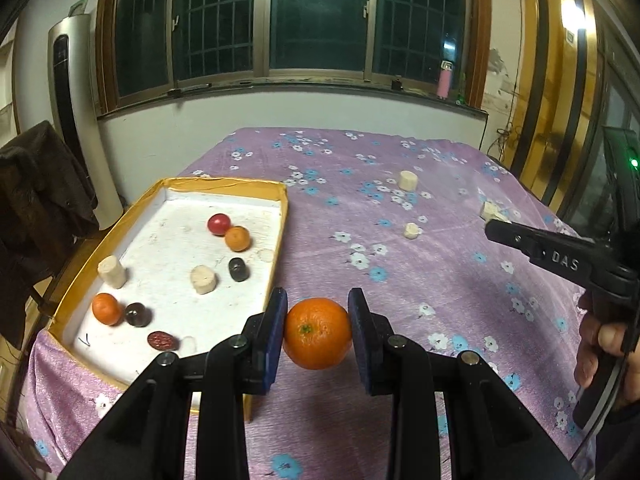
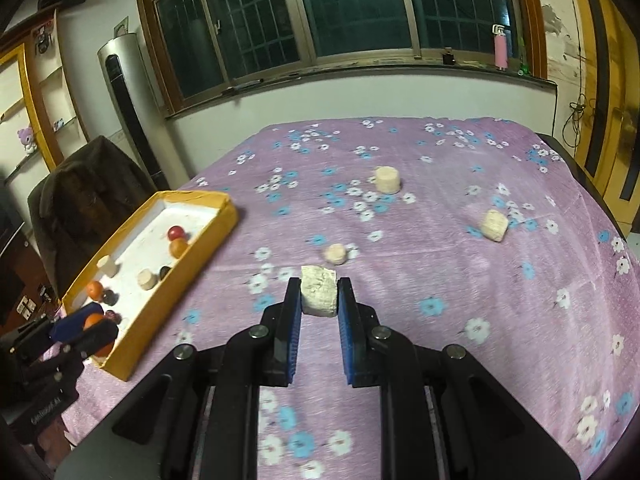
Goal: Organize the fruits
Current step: 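Carry the orange in the left tool over the tray while the right tool carries the cube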
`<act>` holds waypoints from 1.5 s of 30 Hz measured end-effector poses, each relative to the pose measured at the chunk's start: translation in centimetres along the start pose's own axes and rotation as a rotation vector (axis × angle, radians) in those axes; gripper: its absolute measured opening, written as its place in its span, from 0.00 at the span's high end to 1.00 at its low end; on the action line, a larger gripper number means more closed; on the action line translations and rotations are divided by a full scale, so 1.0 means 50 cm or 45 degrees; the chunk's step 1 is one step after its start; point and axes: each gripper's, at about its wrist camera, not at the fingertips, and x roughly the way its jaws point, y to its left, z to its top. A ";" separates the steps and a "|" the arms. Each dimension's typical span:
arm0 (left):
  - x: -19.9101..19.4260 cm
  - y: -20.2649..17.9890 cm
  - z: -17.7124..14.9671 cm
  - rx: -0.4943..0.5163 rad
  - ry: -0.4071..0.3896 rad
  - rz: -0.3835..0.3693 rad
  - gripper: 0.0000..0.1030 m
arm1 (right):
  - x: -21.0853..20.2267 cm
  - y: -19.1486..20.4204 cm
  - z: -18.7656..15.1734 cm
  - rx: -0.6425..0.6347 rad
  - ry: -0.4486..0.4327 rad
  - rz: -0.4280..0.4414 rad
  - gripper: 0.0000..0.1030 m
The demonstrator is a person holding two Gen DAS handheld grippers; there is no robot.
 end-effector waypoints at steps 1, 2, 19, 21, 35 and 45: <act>-0.002 0.006 -0.001 -0.007 -0.006 -0.006 0.70 | -0.003 0.011 -0.002 -0.005 -0.001 -0.005 0.82; -0.003 0.011 -0.002 -0.012 -0.008 -0.010 0.70 | -0.006 0.018 -0.004 -0.004 -0.004 -0.006 0.82; -0.017 0.041 0.001 -0.057 -0.039 -0.012 0.70 | -0.011 0.060 -0.024 -0.008 -0.003 0.011 0.82; -0.022 0.054 0.001 -0.071 -0.048 0.011 0.70 | -0.014 0.064 -0.023 -0.006 -0.013 0.019 0.82; -0.014 0.137 0.003 -0.156 -0.011 0.188 0.70 | -0.032 0.131 -0.013 -0.055 -0.049 0.093 0.82; -0.004 0.174 0.000 -0.186 0.023 0.254 0.70 | -0.016 0.180 -0.007 -0.092 -0.044 0.134 0.82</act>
